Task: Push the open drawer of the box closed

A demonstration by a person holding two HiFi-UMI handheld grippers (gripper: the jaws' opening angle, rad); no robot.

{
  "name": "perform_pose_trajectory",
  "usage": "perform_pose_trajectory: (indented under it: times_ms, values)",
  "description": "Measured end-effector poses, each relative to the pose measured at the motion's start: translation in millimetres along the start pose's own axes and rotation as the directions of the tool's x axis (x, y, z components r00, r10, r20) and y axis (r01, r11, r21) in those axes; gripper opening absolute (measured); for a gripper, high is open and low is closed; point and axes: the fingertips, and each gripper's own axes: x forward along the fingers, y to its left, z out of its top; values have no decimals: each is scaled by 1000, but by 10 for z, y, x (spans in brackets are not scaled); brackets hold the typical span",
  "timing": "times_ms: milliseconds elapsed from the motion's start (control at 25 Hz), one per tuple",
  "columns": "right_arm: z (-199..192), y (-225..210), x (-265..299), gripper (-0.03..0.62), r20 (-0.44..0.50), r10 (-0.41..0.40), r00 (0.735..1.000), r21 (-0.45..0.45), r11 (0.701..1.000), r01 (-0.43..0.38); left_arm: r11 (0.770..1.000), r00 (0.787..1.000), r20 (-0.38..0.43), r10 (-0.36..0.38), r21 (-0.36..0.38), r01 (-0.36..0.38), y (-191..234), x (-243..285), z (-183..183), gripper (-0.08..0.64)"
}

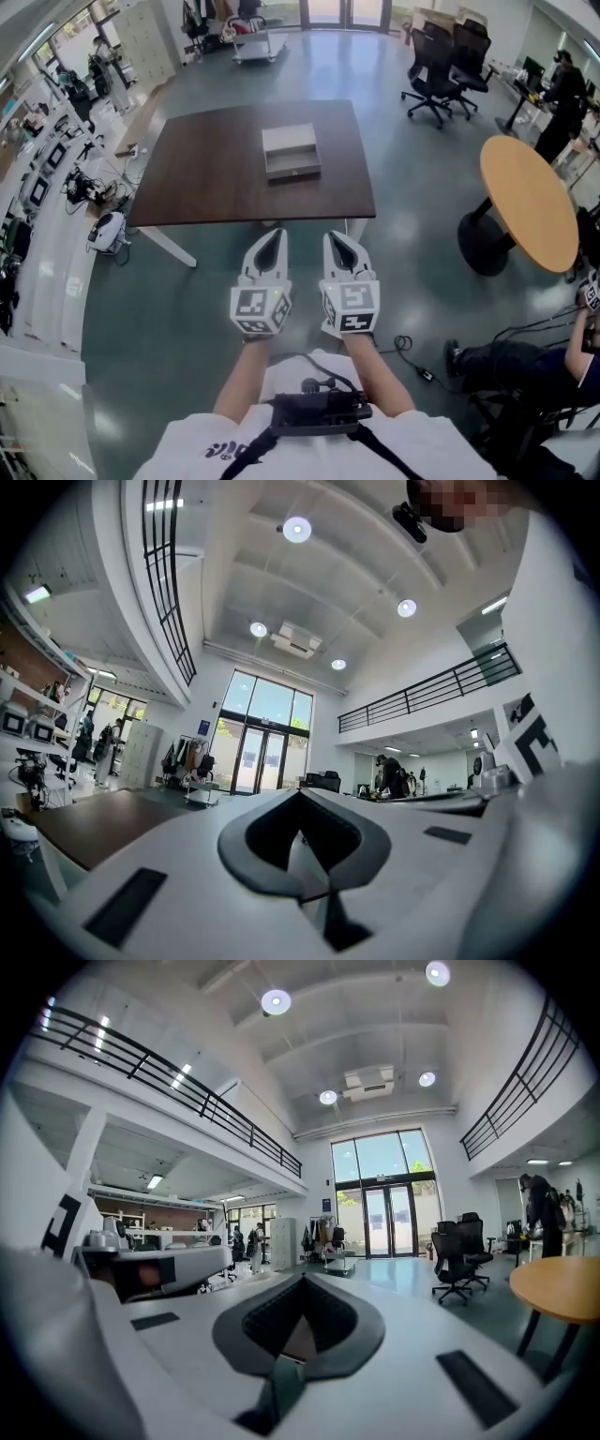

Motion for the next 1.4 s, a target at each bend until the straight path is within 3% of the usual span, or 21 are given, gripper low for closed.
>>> perform_pose_trajectory:
  times_ms: [240,400,600,880,1080,1400]
  values:
    - [-177,-163,272,-2,-34,45,998,32,999,-44,1000,999,-37,-2,-20,1,1,266,-181,9]
    - [-285,-101,553,-2,-54,67,996,33,997,-66,999,997,-71,-3,-34,1,218,447,-337,9]
    - [-364,104,1162,-2,-30,130,991,47,991,-128,989,995,-67,-69,-135,59,680,839,-420,9]
    - [82,-6,2244,-2,72,-3,997,31,1000,1,998,998,-25,-52,-25,51,1652,1595,-245,9]
    - [121,-10,2864,-2,78,-70,994,34,997,67,996,997,-31,-75,45,76,2203,1955,-208,9]
    - [-152,25,3241,-2,1,-106,994,31,994,106,994,991,-72,-111,-6,111,2569,2270,-461,9]
